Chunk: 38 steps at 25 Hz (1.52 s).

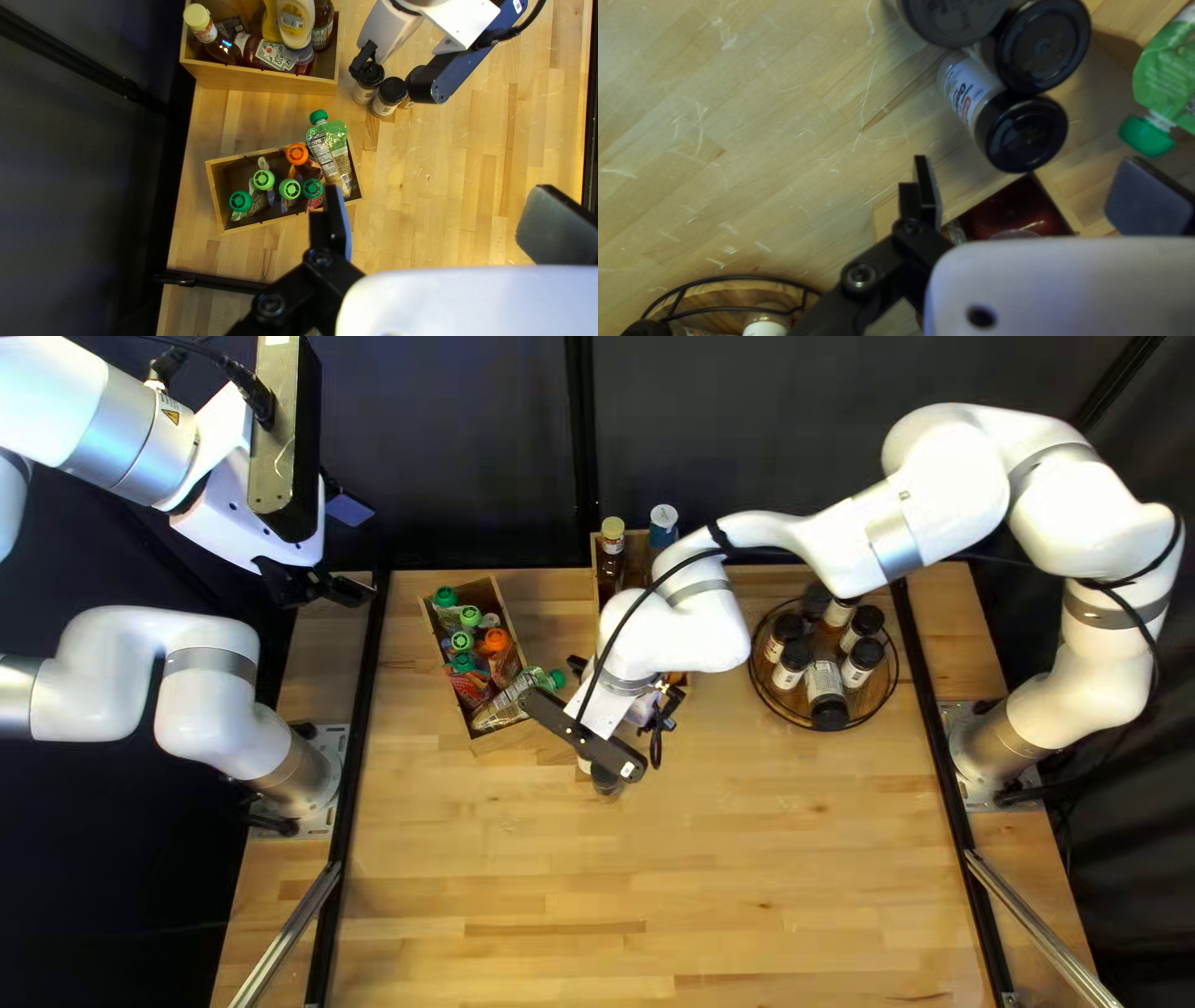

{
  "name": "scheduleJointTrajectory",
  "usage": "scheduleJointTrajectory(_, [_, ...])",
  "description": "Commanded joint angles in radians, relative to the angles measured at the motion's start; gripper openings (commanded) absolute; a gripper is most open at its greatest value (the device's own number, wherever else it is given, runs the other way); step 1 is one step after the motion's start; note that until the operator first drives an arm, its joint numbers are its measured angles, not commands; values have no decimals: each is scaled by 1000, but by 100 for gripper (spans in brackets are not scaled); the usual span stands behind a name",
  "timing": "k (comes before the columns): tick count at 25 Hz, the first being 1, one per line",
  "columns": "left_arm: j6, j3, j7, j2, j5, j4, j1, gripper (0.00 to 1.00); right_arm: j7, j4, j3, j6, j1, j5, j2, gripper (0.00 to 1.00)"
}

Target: Separate condiments, baby food and spices and place it in 3 different racks/containers

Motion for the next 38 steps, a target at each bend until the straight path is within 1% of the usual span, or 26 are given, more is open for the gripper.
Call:
scheduleJointTrajectory(1, [0, 0, 0, 0, 0, 0, 0, 100, -9, 7, -1, -3, -3, 2, -16, 100])
scheduleJointTrajectory(4, [0, 0, 0, 0, 0, 0, 0, 100, -12, 9, -5, -10, -6, 1, -27, 100])
scheduleJointTrajectory(5, [0, 0, 0, 0, 0, 0, 0, 100, -13, 12, -6, -12, -6, 0, -33, 98])
scheduleJointTrajectory(6, [0, 0, 0, 0, 0, 0, 0, 100, -15, 15, -6, -10, -6, 0, -37, 84])
scheduleJointTrajectory(7, [0, 0, 0, 0, 0, 0, 0, 100, -16, 18, -6, -10, -6, 1, -39, 73])
scheduleJointTrajectory(8, [0, 0, 0, 0, 0, 0, 0, 100, -17, 19, -6, -9, -7, 1, -40, 57])
scheduleJointTrajectory(9, [0, 0, 0, 0, 0, 0, 0, 100, -17, 16, -6, -10, -8, 2, -38, 2])
scheduleJointTrajectory(14, [0, 0, 0, 0, 0, 0, 0, 100, -14, -4, -1, -12, -12, 7, -17, 0])
scheduleJointTrajectory(19, [0, 0, 0, 0, 0, 0, 0, 100, -11, -94, 30, -4, -43, 54, 115, 0])
scheduleJointTrajectory(24, [0, 0, 0, 0, 0, 0, 0, 100, -30, -281, 54, -9, -109, 188, 352, 0])
scheduleJointTrajectory(25, [0, 0, 0, 0, 0, 0, 0, 100, -43, -338, 50, -15, -123, 235, 426, 0])
scheduleJointTrajectory(27, [0, 0, 0, 0, 0, 0, 0, 100, -78, -416, 35, -17, -135, 312, 536, 0])
scheduleJointTrajectory(28, [0, 0, 0, 0, 0, 0, 0, 100, -98, -465, 17, -11, -136, 362, 611, 0])
scheduleJointTrajectory(29, [0, 0, 0, 0, 0, 0, 0, 100, -113, -490, 3, -1, -135, 391, 658, 0])
scheduleJointTrajectory(30, [0, 0, 0, 0, 0, 0, 0, 100, -127, -527, -22, 26, -132, 432, 734, 0])
scheduleJointTrajectory(31, [0, 0, 0, 0, 0, 0, 0, 100, -136, -547, -41, 48, -130, 455, 785, 0])
scheduleJointTrajectory(34, [0, 0, 0, 0, 0, 0, 0, 100, -144, -578, -83, 108, -136, 489, 884, 0])
scheduleJointTrajectory(35, [0, 0, 0, 0, 0, 0, 0, 100, -153, -595, -110, 139, -143, 499, 932, 0])
scheduleJointTrajectory(37, [0, 0, 0, 0, 0, 0, 0, 100, -157, -610, -140, 173, -154, 505, 977, 0])
scheduleJointTrajectory(38, [0, 0, 0, 0, 0, 0, 0, 100, -163, -628, -169, 199, -166, 504, 1017, 0])
